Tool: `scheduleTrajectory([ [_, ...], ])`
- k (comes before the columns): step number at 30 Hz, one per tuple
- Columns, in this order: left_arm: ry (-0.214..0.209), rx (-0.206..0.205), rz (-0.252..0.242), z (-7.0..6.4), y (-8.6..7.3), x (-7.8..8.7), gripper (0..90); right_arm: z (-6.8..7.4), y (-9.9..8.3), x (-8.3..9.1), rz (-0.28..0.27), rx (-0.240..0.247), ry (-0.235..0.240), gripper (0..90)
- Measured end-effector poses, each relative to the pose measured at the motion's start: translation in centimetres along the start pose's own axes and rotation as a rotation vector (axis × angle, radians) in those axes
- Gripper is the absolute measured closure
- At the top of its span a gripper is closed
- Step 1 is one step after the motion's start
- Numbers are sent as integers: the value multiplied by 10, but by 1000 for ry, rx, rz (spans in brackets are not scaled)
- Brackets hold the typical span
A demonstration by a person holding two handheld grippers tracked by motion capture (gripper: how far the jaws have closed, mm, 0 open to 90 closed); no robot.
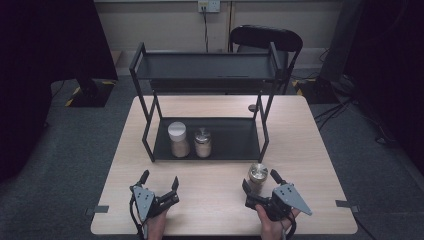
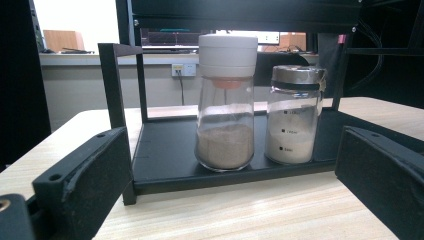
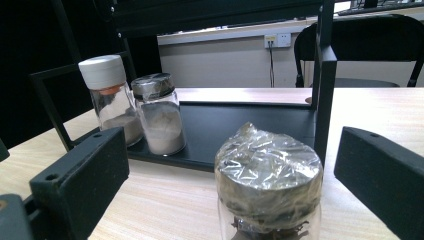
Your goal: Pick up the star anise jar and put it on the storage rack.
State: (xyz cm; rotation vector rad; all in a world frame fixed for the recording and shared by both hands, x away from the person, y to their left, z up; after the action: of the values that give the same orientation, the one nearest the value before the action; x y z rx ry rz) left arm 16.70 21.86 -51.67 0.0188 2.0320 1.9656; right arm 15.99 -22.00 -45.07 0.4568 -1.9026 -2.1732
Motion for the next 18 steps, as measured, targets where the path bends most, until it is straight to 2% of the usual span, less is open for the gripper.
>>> scheduleTrajectory([
  [6, 0, 1, 2, 0, 0, 0, 13, -4, 7, -1, 13, -7, 4, 4],
  [14, -2, -1, 2, 0, 0, 0, 13, -3, 11, -5, 46, 22, 18, 14],
  [18, -2, 0, 1, 0, 0, 0, 13, -3, 14, -7, 54, 17, 4, 12],
])
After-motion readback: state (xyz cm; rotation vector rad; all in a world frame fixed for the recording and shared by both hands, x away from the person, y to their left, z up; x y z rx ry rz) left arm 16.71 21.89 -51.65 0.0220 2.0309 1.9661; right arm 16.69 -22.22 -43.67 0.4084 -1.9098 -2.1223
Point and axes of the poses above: each handheld gripper's, and its own axes: x roughly backward along the jaws, y roughly out of its top, z roughly to its left, the point moved 1 cm from there along -x, roughly forward along the jaws, and after that the axes turned 11 degrees about -z, right-handed, at the moved point
